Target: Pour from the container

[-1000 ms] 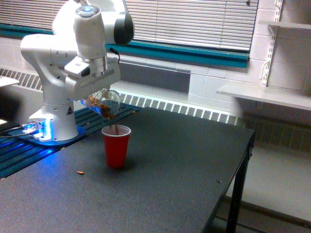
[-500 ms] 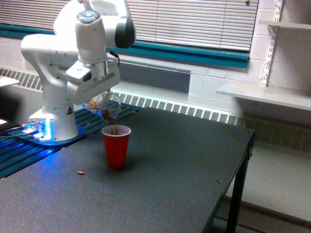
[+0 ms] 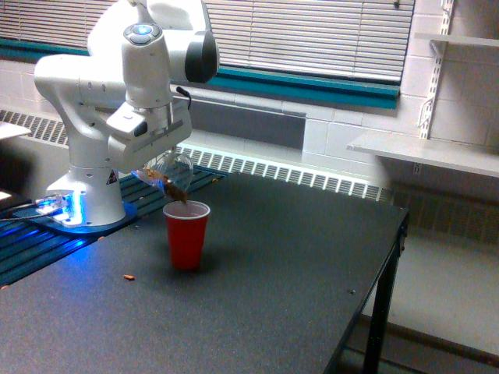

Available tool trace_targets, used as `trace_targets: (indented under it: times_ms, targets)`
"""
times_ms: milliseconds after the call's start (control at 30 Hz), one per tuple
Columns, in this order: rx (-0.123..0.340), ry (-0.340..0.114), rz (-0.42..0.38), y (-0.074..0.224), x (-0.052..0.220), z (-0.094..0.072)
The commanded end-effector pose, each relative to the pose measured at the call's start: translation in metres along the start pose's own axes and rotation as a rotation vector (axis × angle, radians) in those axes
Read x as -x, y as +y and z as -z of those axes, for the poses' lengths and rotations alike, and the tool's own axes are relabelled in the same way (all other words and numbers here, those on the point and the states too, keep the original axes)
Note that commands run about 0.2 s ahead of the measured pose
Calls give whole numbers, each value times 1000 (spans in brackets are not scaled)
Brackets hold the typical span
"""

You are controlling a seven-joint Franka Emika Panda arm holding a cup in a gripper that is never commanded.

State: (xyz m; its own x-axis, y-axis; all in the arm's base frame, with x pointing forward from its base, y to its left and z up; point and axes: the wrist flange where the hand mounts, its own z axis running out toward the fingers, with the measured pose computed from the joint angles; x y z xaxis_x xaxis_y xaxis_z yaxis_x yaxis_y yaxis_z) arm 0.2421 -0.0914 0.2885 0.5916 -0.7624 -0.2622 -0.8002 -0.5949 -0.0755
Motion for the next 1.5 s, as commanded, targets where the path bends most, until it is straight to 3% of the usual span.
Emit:
trace_targets:
  times_ms: [33, 467, 1233, 1500]
  targets:
    - [-8, -27, -6, 15, 1, -11]
    - [-11, -28, -18, 23, -4, -12]
    - [-38, -8, -9, 15, -20, 0]
    - [-42, -23, 2, 10, -23, 3]
